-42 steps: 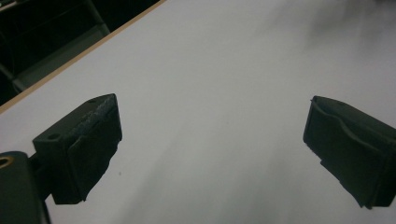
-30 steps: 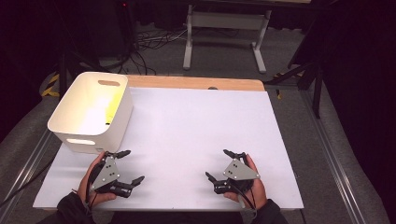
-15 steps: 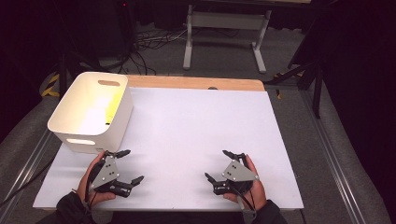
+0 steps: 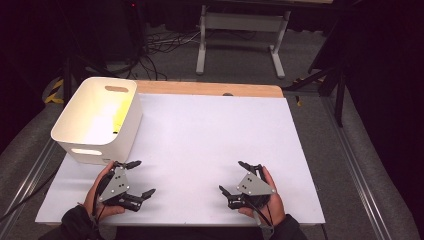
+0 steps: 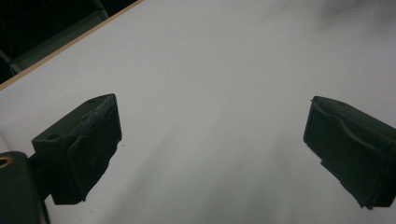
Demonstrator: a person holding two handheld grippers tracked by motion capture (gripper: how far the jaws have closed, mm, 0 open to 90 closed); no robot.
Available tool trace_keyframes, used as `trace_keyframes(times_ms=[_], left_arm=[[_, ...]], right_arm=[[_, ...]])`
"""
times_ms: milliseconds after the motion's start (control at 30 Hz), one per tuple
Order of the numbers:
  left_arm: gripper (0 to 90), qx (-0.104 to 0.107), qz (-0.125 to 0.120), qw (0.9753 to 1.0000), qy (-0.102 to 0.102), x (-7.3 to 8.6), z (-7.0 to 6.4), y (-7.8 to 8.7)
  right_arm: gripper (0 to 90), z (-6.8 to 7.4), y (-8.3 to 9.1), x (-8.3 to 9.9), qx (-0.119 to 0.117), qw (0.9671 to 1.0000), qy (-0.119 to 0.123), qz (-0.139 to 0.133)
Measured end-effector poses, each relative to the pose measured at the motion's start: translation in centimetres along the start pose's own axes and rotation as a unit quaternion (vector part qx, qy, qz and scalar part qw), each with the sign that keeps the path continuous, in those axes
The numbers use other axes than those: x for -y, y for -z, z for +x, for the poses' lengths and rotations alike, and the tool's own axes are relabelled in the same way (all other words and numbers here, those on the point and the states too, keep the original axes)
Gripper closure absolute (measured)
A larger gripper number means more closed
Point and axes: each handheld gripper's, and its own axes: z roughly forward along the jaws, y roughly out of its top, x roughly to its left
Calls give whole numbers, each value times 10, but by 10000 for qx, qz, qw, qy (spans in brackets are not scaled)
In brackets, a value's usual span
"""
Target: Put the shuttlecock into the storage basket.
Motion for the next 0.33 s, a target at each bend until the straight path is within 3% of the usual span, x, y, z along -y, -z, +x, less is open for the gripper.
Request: trace_keyframes(times_ms=[333], left_arm=[[50, -8, 57, 10000, -6, 0, -1, -3]], right_arm=[[83, -5, 0, 2, 22, 9998, -193, -8]])
